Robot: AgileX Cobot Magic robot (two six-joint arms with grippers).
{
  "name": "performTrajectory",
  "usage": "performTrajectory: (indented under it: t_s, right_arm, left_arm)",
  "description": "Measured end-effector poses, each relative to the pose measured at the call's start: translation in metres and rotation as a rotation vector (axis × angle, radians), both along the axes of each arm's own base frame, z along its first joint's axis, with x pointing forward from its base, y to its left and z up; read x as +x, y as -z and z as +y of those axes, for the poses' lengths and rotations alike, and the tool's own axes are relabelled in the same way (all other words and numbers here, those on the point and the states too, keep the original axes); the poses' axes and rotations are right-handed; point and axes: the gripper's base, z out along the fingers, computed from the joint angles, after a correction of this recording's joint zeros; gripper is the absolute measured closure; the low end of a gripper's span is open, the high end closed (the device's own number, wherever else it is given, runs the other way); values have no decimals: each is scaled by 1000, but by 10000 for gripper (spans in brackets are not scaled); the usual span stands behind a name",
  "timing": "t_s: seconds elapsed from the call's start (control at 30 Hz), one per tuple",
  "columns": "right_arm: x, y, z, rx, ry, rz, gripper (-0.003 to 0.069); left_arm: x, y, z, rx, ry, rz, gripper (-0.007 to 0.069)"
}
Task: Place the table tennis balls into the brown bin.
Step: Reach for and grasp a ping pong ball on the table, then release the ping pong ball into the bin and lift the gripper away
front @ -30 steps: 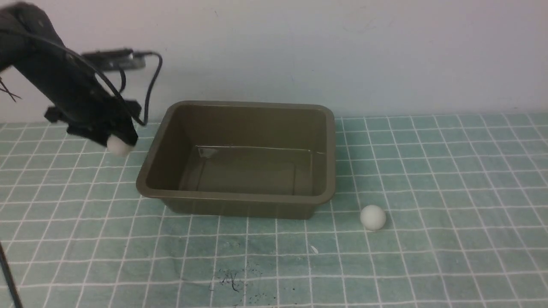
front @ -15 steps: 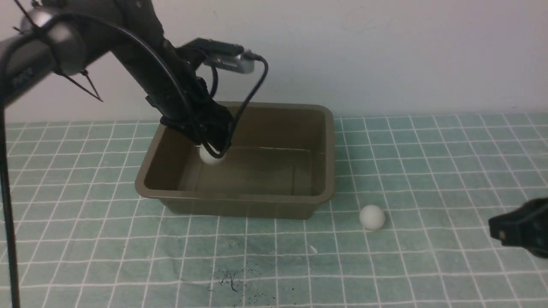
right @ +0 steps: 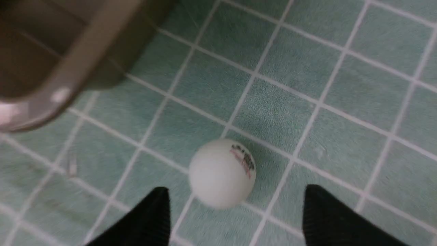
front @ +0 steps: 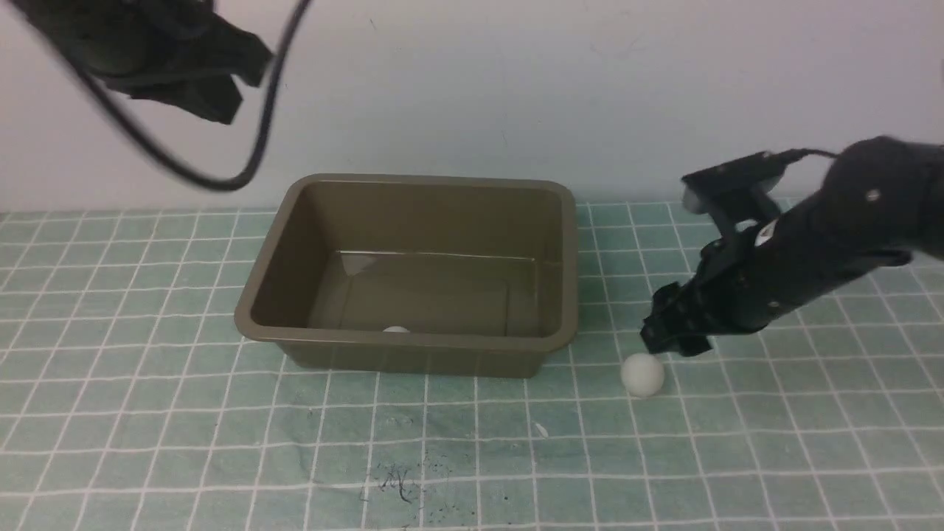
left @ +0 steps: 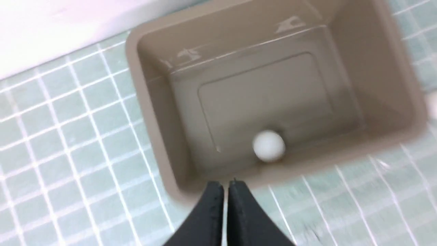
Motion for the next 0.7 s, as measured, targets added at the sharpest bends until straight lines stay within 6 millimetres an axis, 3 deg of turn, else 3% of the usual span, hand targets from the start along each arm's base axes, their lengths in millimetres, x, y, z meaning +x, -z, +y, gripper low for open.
performTrajectory:
  t_s: [0.07,0.1,0.13,0.17,0.23,0.27,0.3,0.37,0.43,0.53,0.57,0.6,0.7]
  right_arm:
    - [13,24,6,-14,-3,52,99]
    - [14,26,8,-15,-4,56,96]
    - [21,42,12,-23,-8,86,85]
    - [21,43,13,-24,-9,88,87]
    - [27,55,17,-25,3,119,168]
    - [29,54,18,-25,13,131,269]
    - [29,53,18,-28,15,136,320]
    - [33,29,18,-33,17,111,298]
    - [33,0,18,-2,46,74,299]
    - [28,-67,28,163,114,-52,299]
    - [28,-71,29,168,112,-64,299]
    - [29,-102,42,246,84,-154,299]
    - [30,-132,71,315,-7,-241,299]
  left_arm:
    - [-51,-6,9,-39,-7,-45,629]
    - [-51,-6,9,-41,-8,-49,629]
    - [-89,-3,17,-71,-20,-111,629]
    - [-88,1,17,-70,-22,-103,629]
    - [-134,7,27,-103,-35,-214,629]
    - [-148,11,30,-112,-39,-248,629]
    - [-153,15,31,-112,-42,-253,629]
    - [-186,24,39,-125,-53,-312,629]
    - [-201,30,43,-129,-63,-334,629]
    - [-230,41,50,-166,-95,-385,629]
    - [-232,42,50,-169,-96,-389,629]
    - [-248,46,54,-201,-111,-426,629]
    - [-269,53,58,-255,-137,-474,629]
